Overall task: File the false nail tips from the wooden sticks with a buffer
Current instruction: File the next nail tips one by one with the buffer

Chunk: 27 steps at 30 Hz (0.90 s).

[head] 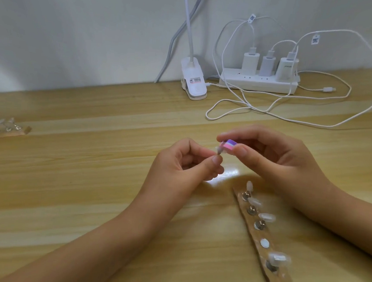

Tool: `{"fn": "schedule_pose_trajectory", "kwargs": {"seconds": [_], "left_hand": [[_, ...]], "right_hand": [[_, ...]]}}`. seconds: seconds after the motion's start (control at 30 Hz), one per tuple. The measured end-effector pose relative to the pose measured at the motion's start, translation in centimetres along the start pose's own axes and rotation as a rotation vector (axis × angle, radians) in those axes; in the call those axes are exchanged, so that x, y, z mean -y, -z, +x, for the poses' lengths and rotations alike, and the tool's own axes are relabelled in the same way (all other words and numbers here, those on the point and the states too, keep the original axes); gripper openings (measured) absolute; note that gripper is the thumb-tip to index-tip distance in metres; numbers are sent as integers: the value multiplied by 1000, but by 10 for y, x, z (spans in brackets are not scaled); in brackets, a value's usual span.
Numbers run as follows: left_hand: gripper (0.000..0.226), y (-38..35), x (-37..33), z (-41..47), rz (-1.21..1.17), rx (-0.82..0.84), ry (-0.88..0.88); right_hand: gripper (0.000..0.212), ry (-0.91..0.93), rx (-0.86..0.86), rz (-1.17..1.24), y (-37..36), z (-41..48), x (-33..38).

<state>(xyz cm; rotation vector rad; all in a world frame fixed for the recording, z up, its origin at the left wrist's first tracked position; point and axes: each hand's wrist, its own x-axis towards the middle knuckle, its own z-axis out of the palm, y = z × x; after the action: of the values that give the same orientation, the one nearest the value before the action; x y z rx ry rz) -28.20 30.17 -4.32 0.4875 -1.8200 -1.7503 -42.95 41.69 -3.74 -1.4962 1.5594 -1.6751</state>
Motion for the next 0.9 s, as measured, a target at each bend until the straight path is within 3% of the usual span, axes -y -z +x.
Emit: {"fn": "schedule_pose_trajectory", "kwargs": {"seconds": [0.4,0.9], "left_hand": [[6,-1,-2,-2,55,33,-8],[8,-3,-5,-3,53,38,-12]], "right_hand": [[23,-128,-1,96,-1,2,1],[21,-117,0,101,-2,2,3]]}}
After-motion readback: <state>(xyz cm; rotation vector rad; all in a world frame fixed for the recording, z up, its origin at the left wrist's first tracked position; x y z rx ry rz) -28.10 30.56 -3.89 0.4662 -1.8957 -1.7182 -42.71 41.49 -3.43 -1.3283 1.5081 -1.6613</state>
